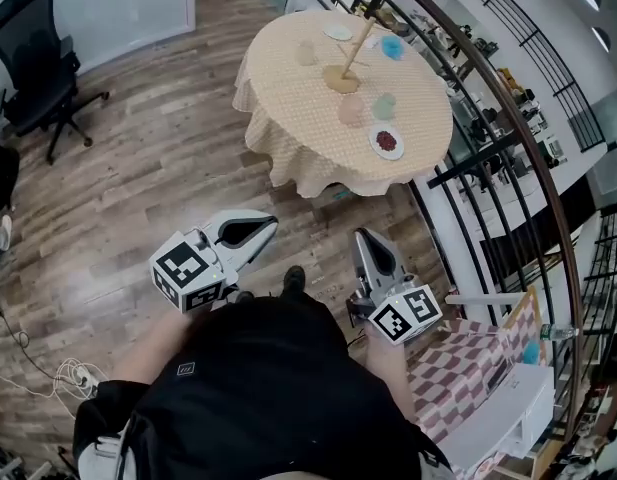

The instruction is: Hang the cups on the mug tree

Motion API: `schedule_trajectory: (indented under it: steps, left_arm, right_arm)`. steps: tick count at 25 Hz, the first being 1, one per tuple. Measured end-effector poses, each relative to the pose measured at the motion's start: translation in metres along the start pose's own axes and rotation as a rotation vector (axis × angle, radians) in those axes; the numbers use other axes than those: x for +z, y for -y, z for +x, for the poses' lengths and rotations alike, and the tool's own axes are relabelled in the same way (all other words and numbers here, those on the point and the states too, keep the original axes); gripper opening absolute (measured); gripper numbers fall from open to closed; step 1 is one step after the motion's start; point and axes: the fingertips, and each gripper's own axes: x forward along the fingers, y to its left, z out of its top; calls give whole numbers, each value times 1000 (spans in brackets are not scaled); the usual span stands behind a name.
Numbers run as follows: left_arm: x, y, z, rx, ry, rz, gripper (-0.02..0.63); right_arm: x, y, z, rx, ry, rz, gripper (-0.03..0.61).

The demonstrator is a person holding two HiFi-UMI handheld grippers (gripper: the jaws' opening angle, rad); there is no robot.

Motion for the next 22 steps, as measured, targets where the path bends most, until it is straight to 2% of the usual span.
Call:
schedule_trajectory:
  steps: [5,14,22]
  left_arm:
    - [3,-20,6,7,-2,-14,8]
    - [12,-67,29,66,5,-29,8]
    - [24,-104,90,77,-27,-40,8]
  right_arm:
    - [2,12,22,12,-16,30,17]
    - [11,46,69,63,-34,64,17]
    - [26,116,93,58,-33,101,17]
